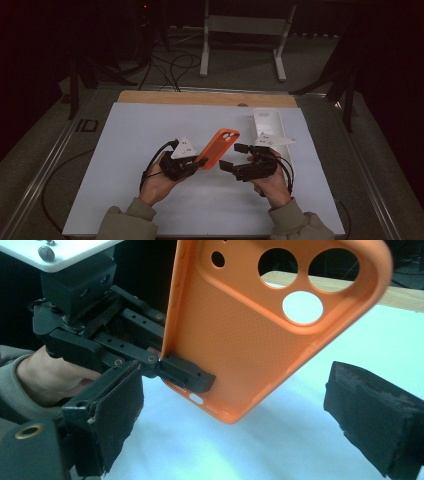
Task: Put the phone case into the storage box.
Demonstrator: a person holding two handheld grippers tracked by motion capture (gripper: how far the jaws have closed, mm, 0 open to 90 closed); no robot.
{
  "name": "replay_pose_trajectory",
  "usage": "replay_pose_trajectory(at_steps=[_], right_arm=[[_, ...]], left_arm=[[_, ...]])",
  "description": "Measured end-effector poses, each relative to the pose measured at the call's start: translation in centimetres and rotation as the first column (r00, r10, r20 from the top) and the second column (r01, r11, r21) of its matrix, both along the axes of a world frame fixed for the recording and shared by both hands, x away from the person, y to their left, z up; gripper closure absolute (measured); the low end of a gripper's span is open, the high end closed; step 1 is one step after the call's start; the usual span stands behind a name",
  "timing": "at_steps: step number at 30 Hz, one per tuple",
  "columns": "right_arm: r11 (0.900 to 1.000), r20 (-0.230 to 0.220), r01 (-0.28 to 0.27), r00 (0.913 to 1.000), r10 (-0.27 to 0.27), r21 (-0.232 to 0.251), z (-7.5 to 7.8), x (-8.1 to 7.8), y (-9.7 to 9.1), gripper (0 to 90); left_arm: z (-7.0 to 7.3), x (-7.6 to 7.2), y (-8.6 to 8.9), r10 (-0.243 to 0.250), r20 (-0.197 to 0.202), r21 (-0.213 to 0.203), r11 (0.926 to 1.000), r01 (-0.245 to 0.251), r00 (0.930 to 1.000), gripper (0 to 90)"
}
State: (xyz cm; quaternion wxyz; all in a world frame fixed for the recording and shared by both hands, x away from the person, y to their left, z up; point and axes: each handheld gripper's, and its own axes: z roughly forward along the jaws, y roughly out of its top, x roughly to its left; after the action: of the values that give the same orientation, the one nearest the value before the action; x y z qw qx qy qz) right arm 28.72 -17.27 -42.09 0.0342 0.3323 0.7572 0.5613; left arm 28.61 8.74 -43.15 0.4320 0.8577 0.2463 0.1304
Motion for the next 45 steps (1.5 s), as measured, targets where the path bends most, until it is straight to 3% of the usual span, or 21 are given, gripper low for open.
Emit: replay_pose_trajectory(at_steps=[9, 16, 22, 45], right_arm=[[0.9993, -0.006, 0.038, 0.9993, -0.038, 0.006, 0.3, -0.1, -0.1, 8.9], [0.9968, -0.022, 0.079, 0.9966, -0.079, -0.010, 0.5, 0.0, 0.2, 9.4], [0.9952, -0.027, 0.098, 0.9949, -0.098, 0.007, 0.7, 0.0, 0.3, 9.6], [0.9689, -0.053, 0.224, 0.9741, -0.220, 0.104, 1.5, 0.1, 0.3, 12.7]], left_arm=[[0.1, -0.2, -0.1, 0.035, 0.026, -0.006, 0.9994, -0.035, 0.9990, 85.6], [-0.2, -0.2, -0.4, 0.044, 0.026, 0.000, 0.9991, -0.044, 0.9987, 85.6], [-0.3, -0.3, -0.6, 0.057, 0.031, 0.000, 0.9984, -0.057, 0.9979, 85.6], [-1.0, -0.6, -1.3, 0.091, 0.040, -0.026, 0.9956, -0.090, 0.9951, 85.7]])
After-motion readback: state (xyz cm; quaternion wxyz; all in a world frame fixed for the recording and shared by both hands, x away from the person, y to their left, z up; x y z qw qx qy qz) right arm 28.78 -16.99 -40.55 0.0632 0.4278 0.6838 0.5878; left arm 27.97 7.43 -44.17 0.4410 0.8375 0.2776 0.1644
